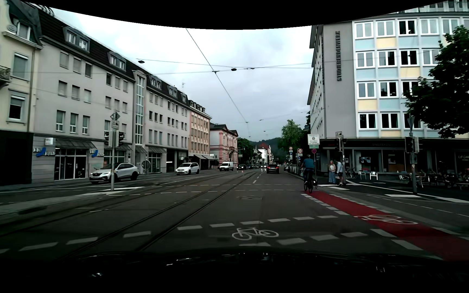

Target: Follow the waypoints while adhering to traffic rules and regulations

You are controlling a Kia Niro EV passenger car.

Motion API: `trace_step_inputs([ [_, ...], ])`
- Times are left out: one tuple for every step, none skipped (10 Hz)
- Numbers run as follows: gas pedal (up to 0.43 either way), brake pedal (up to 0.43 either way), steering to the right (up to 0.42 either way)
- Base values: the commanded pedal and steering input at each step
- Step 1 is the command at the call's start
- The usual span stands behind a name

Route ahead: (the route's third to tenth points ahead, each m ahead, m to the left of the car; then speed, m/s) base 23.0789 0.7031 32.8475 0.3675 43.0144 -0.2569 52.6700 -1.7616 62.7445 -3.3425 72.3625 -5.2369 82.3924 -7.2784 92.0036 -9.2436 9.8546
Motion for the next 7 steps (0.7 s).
trace_step_inputs([
  [0.157,0.000,0.011],
  [0.157,0.000,0.009],
  [0.157,0.000,0.008],
  [0.157,0.000,0.005],
  [0.157,0.000,0.005],
  [0.157,0.000,0.004],
  [0.157,0.000,0.003],
])
